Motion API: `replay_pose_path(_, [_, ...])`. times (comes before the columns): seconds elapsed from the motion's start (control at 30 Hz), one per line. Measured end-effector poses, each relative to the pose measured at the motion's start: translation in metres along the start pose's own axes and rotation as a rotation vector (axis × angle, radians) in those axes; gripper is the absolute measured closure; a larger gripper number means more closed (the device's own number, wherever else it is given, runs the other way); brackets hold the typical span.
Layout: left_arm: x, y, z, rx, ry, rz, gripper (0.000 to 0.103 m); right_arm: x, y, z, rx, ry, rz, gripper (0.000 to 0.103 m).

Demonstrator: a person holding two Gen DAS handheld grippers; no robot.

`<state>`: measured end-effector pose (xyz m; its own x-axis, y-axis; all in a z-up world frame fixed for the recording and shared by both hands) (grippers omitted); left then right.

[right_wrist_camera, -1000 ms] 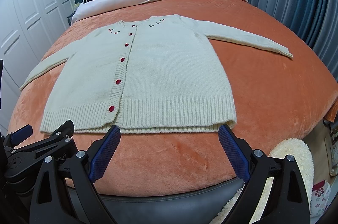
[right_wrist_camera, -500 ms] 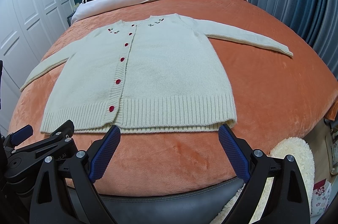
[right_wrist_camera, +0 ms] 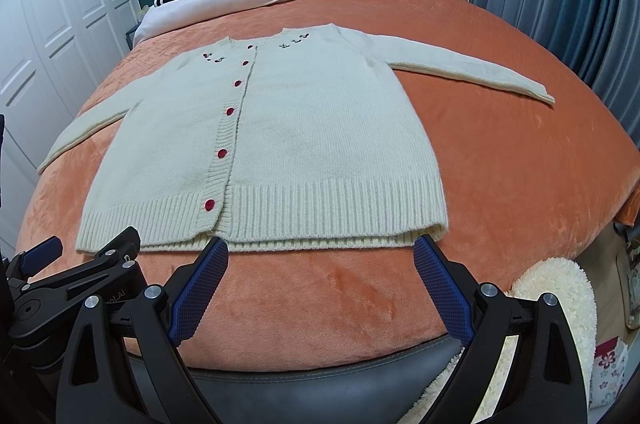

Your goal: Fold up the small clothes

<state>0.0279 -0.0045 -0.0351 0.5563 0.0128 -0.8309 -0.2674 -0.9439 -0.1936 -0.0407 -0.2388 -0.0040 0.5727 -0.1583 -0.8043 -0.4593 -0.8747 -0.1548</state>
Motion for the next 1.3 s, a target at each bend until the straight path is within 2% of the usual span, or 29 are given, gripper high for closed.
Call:
replay_pose_path(0.47, [0.011, 0.005, 0.002, 0.001, -0.017, 0.004, 0.007, 0.01, 0.003, 0.002, 0.012, -0.022, 0.003, 0.011])
replay_pose_path(0.57, [0.021, 0.007, 0.0, -0.008, -0.029, 0.034, 0.006, 0.022, 0.003, 0.001, 0.003, -0.044, -0.02, 0.011])
replay_pose_path(0.67, [0.034, -0.001, -0.008, -0.08, -0.04, 0.105, 0.005, 0.038, 0.011, -0.013, -0.003, -0.059, -0.084, 0.011])
replay_pose_path(0.83, [0.063, -0.038, -0.022, -0.233, -0.063, 0.174, 0.005, 0.075, 0.094, -0.088, 0.17, -0.001, -0.098, 0.011])
replay_pose_path(0.93, [0.078, -0.063, -0.029, -0.306, -0.058, 0.151, 0.005, 0.112, 0.177, -0.146, 0.367, 0.027, -0.086, 0.011])
replay_pose_path(1.03, [0.089, -0.08, -0.038, -0.336, -0.049, 0.118, 0.005, 0.154, 0.267, -0.198, 0.595, 0.073, -0.066, 0.011])
replay_pose_path(1.1, [0.096, -0.087, -0.044, -0.338, -0.045, 0.098, 0.005, 0.18, 0.314, -0.218, 0.725, 0.095, -0.063, 0.011])
replay_pose_path(1.17, [0.103, -0.09, -0.049, -0.346, -0.044, 0.093, 0.005, 0.207, 0.352, -0.23, 0.843, 0.096, -0.014, 0.012])
replay_pose_path(1.27, [0.112, -0.089, -0.054, -0.35, -0.048, 0.097, 0.005, 0.238, 0.378, -0.241, 0.928, 0.101, 0.037, 0.019])
replay_pose_path(1.3, [0.115, -0.088, -0.057, -0.35, -0.048, 0.104, 0.005, 0.24, 0.379, -0.247, 0.926, 0.131, 0.053, 0.028])
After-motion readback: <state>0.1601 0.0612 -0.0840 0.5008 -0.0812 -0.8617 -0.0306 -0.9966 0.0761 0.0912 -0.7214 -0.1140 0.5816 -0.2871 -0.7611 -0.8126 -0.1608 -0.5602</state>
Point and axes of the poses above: each gripper's, at about its wrist camera, not at the fingertips, and x roughly the way its jaws point, y to its right, z to its underside, the point moved 5 cm from there along x, roughly the way its jaws point, and after that the axes turned 9 degrees about x, right-handed, at the moved point
